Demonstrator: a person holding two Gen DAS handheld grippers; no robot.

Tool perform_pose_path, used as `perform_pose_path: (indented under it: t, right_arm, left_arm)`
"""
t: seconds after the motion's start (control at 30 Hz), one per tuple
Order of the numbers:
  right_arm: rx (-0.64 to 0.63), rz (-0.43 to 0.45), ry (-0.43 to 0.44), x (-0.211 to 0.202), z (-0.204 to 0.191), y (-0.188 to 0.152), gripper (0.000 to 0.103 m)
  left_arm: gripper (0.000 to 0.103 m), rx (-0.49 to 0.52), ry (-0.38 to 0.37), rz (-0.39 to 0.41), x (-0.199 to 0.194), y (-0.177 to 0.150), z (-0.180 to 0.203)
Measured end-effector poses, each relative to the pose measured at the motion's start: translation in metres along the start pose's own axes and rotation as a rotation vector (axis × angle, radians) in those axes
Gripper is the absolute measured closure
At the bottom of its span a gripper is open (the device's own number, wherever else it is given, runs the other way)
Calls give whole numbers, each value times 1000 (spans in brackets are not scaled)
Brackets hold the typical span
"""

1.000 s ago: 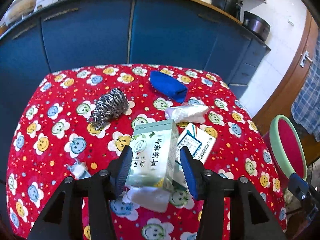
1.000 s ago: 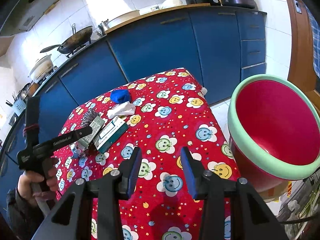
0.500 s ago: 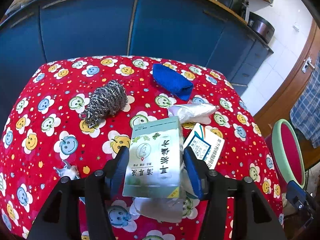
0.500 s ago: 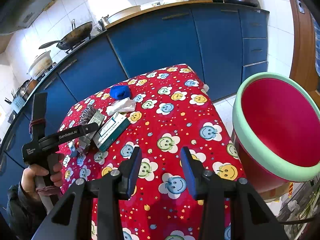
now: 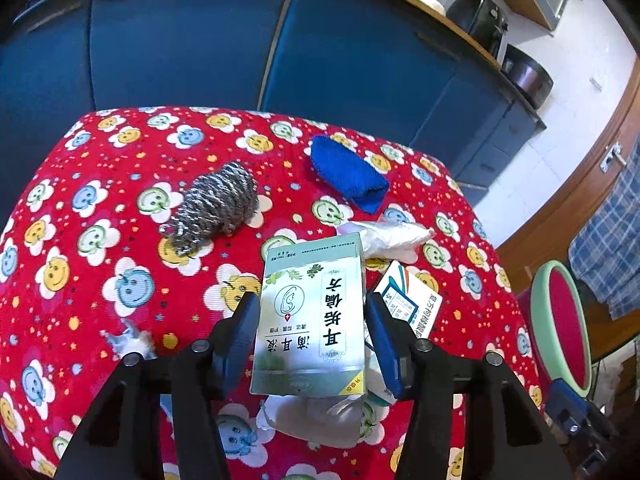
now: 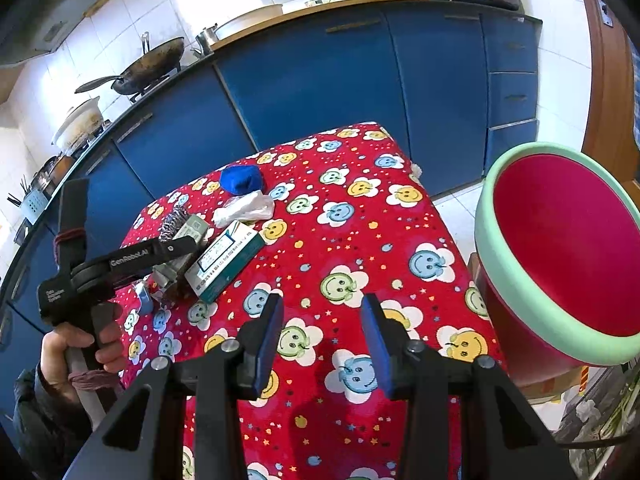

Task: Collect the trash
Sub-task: 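Grasp the green medicine box with the left tool while the right tool approaches the white box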

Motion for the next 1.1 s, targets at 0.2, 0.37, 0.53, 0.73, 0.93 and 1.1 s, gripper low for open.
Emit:
perform_pose_path:
  t: [0.2, 0.37, 0.53, 0.73, 0.93, 1.1]
  right_arm:
    - [6, -16, 10, 8, -8, 2, 60]
    - [4, -36, 38, 20, -25, 2, 60]
    - [0, -47, 51, 25, -37, -1, 60]
    - [-1, -41, 32, 21, -34, -2, 60]
    - [12, -36, 30, 19, -28, -2, 60]
    - [11, -39, 32, 19, -27, -3, 60]
  left_arm:
    - [90, -22, -11, 76, -36, 7, -9]
    - [90, 17, 6, 42, -43, 4, -16]
    - [74, 22, 8, -1, -33, -3, -19]
    - [45, 26, -31, -10, -26, -5, -8]
    - [34, 78, -21, -58, -8, -5, 9]
    - [34, 70, 44, -93, 9, -8, 4]
Point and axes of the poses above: each gripper's, at about its wrist camera, not at the fingertips, and x roughly the way its jaws point, z to its right, y to its top, the point moved 5 cm from there along x, roughly the way its jaws point, and after that the axes turned 5 degrees about x, right-handed, at the moved point
